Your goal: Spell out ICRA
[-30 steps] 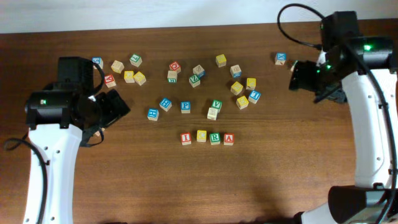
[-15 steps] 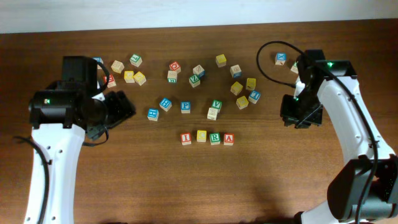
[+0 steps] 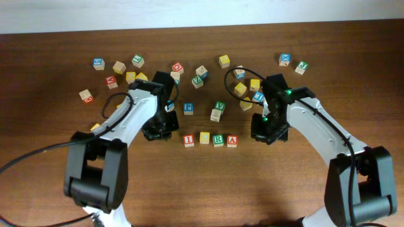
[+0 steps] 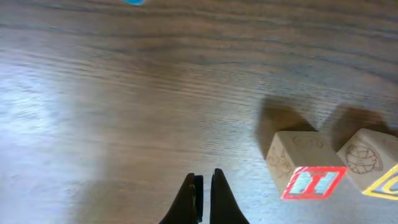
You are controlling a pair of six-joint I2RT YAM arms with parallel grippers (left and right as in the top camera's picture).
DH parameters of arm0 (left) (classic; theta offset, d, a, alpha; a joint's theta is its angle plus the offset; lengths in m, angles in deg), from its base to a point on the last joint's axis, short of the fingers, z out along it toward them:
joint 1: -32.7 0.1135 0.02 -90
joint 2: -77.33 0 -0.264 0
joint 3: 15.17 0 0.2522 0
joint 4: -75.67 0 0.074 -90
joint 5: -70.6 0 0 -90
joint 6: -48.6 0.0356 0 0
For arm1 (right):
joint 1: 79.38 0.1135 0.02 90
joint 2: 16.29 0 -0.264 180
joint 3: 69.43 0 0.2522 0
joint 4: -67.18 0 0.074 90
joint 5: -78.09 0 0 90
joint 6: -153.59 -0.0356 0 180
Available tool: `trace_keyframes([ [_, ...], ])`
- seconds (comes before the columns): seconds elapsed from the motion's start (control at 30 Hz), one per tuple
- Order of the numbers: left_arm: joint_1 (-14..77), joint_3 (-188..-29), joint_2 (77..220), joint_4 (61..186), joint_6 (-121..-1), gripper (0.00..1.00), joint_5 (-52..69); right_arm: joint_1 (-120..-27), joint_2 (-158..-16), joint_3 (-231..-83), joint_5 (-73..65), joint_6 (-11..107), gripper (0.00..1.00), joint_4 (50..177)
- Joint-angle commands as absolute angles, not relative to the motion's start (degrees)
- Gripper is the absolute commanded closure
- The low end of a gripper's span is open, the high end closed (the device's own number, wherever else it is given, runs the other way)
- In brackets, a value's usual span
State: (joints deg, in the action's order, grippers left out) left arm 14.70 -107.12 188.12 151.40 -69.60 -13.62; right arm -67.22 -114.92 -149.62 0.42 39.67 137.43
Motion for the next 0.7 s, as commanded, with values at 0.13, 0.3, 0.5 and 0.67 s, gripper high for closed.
trace_keyframes([
  [0.13,13.56,-104.63,191.02,146.75,-66.57,1.00,-5.01,-64.95,-118.88,-148.97,2.35,35.41,0.96,133.13],
  [0.3,12.93,-102.27,191.24,144.28,-66.59,1.00,-4.96,-62.67,-122.53,-148.86,6.98,34.86,0.96,130.68],
  [0.5,11.66,-100.48,191.87,141.26,-66.61,1.00,-3.46,-59.81,-122.60,-148.64,7.00,31.54,0.96,128.36],
  [0.67,10.24,-100.21,191.90,138.22,-66.63,1.00,-2.19,-59.40,-122.60,-148.64,8.90,31.54,0.96,126.24],
])
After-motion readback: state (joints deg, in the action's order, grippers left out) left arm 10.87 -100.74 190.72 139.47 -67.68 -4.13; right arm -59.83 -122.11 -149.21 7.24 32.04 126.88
